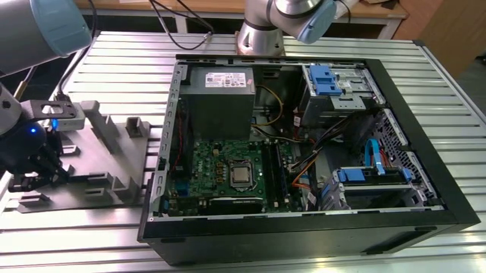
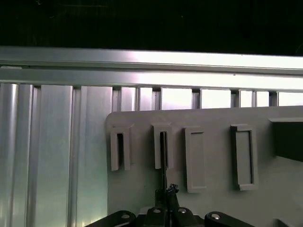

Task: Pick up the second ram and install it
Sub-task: 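Pick up the second ram and move it above second insertion slot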

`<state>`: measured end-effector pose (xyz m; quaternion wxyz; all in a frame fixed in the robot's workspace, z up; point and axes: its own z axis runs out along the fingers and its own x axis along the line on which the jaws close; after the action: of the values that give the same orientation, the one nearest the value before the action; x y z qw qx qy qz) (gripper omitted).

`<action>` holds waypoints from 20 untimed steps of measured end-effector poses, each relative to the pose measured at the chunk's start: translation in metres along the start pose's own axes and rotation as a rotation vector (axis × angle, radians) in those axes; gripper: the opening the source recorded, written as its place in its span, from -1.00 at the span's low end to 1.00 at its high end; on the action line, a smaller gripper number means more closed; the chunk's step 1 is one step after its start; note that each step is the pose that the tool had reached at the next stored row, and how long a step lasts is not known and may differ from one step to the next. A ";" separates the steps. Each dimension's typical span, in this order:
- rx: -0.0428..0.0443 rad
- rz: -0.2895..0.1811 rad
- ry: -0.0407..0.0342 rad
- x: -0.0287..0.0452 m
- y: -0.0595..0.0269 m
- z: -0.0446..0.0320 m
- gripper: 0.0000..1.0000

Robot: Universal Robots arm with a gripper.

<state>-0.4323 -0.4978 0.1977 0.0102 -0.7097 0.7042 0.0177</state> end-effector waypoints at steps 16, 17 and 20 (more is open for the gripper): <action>0.0008 0.015 -0.0003 0.0000 0.0000 0.0004 -0.76; 0.0008 0.014 -0.0003 0.0000 0.0000 0.0004 -0.76; 0.0007 0.014 -0.0002 0.0000 -0.0001 0.0003 -0.76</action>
<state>-0.4322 -0.4978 0.1974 0.0104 -0.7048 0.7091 0.0176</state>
